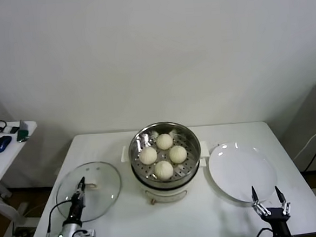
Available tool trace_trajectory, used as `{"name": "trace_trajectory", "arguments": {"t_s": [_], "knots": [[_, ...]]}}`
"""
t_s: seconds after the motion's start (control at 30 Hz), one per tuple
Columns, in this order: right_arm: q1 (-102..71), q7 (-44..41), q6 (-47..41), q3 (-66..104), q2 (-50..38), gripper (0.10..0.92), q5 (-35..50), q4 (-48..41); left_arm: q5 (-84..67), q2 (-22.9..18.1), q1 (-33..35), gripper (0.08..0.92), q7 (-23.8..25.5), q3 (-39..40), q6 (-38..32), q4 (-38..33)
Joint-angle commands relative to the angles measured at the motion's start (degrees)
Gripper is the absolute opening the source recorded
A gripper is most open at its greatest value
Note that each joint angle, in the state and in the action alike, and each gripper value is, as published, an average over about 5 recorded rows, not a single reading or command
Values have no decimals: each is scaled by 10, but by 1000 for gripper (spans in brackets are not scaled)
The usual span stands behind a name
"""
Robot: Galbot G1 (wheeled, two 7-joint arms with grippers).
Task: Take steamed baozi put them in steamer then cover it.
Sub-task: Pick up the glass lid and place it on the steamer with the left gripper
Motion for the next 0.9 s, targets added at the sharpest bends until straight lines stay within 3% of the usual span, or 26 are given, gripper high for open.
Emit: {"name": "trace_trajectory", "arguments": {"t_s": [0.03, 0.27, 0.43, 0.57, 0.9], "knots": [[1, 18, -20, 10, 1, 823, -23, 12, -164, 87, 60, 142, 89, 4, 69, -213], [6, 23, -27, 14, 1, 823, -54, 10, -270, 170, 59, 142, 180, 20, 211, -349], [11, 23, -26, 11, 3, 823, -61, 14, -259, 194, 14, 142, 225, 118, 322, -431], [15, 21, -24, 9, 4, 823, -64, 16, -186, 179, -35, 142, 258, 224, 380, -450], [29, 19, -13, 7, 1, 823, -56, 2, -46, 89, -133, 142, 354, 417, 445, -422]]}}
